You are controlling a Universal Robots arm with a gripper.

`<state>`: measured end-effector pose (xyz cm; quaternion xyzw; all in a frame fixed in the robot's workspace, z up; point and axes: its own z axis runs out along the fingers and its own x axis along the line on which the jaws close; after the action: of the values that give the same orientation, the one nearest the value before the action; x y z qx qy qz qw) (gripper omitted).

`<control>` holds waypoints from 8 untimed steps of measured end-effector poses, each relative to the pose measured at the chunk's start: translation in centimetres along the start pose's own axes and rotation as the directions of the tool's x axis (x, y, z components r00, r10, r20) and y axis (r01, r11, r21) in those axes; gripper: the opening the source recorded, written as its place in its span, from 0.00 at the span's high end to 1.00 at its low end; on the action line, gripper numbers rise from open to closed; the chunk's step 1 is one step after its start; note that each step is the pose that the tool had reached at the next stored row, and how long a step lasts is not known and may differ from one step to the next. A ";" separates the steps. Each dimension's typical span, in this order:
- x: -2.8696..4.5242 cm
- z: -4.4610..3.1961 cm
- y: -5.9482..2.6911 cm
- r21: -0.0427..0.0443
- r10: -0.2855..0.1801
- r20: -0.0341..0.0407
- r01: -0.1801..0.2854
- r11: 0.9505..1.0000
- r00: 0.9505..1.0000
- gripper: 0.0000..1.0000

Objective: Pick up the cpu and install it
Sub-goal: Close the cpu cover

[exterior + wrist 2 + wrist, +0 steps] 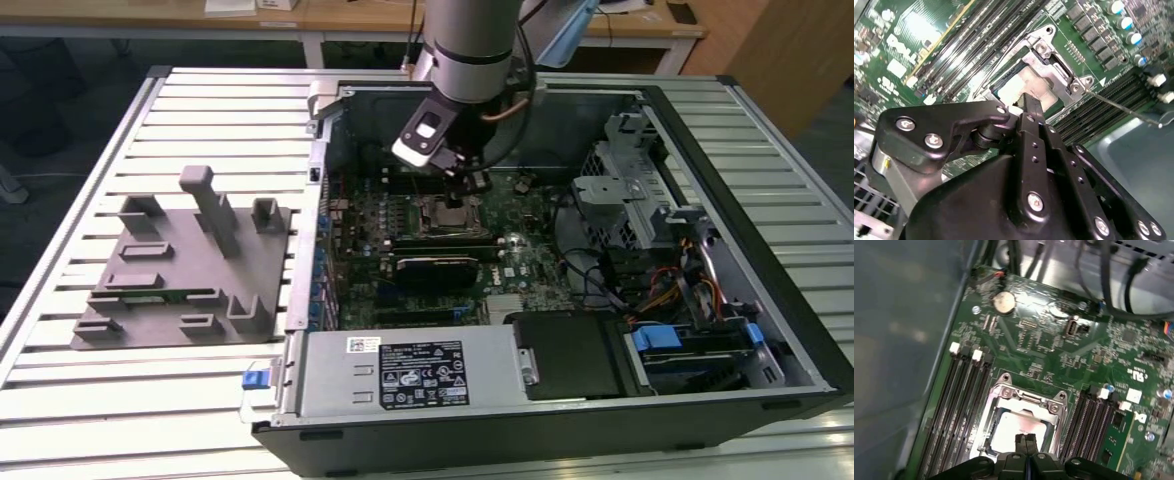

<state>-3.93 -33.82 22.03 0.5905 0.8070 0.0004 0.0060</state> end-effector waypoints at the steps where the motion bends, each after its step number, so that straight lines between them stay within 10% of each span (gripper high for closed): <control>1: 0.00 0.00 0.00 0.000 -0.019 0.000 0.019 1.000 1.000 0.89; 8: 0.00 0.00 0.00 -0.001 -0.145 -0.001 0.145 0.989 0.989 0.89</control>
<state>-3.93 -33.82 22.03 0.5302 0.8479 0.0008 0.0060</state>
